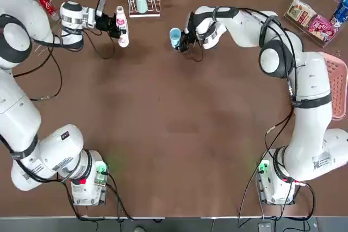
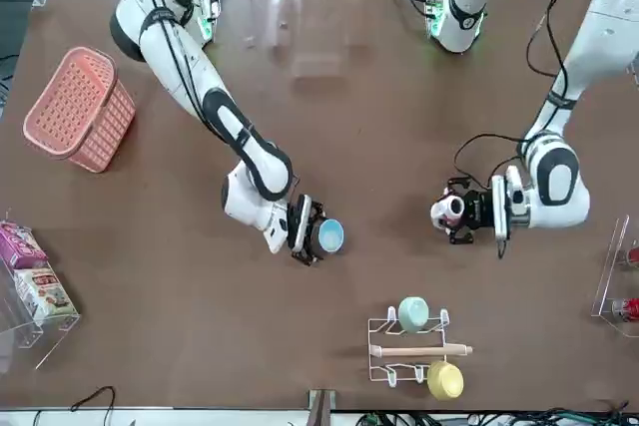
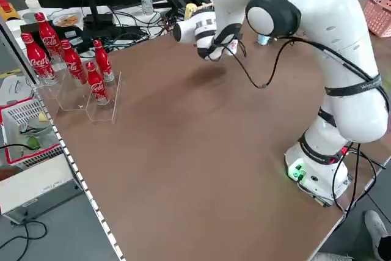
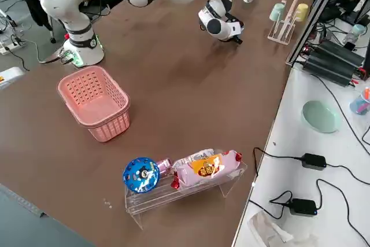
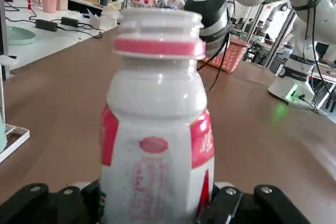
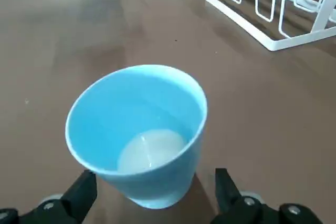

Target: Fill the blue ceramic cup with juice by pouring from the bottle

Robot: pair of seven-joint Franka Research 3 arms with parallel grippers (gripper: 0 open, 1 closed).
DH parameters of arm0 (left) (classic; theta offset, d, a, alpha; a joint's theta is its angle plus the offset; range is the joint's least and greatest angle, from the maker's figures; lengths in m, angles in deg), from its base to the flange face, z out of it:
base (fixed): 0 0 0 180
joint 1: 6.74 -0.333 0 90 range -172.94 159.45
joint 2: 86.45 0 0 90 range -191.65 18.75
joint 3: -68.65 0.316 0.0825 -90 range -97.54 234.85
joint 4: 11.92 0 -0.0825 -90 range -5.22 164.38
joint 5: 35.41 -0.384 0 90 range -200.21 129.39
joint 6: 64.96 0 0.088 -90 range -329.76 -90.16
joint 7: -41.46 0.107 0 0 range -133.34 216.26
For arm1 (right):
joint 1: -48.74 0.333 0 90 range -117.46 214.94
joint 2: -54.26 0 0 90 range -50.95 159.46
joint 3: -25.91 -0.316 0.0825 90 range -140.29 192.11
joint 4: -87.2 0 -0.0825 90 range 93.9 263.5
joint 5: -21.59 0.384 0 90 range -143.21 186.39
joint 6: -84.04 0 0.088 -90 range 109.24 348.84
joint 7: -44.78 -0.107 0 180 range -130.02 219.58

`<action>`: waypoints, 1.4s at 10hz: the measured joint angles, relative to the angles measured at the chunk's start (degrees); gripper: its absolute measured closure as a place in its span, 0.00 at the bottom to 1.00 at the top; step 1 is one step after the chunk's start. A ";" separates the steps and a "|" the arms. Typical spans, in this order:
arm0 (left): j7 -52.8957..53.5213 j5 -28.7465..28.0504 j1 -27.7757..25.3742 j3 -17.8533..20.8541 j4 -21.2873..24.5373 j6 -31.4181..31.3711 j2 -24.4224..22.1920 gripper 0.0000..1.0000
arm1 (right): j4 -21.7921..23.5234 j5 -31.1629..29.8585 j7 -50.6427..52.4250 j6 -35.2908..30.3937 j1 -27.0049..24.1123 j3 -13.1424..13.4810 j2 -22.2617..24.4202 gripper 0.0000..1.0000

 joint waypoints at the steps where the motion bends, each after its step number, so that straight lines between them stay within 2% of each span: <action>1: -1.12 0.92 1.64 -0.02 -0.79 -1.35 -0.09 0.52 | -0.35 0.00 0.00 0.33 0.20 0.00 -0.29 0.05; 3: -4.76 1.30 5.25 0.01 -3.05 -3.01 -0.29 0.53 | -0.55 0.00 0.01 0.47 0.27 0.00 -0.32 0.19; 7: -6.31 1.32 11.87 1.04 -5.56 -10.79 -0.44 0.52 | -0.58 0.01 0.01 0.59 0.24 0.17 -0.36 0.29; 11: -7.78 1.37 24.56 10.27 -8.06 -15.72 -0.44 0.52 | -0.58 0.04 0.01 0.64 0.18 0.23 -0.38 0.32; 14: -10.19 1.37 29.89 11.79 -8.99 -21.87 -0.46 0.52 | -0.65 0.04 0.01 0.66 0.16 0.23 -0.38 0.37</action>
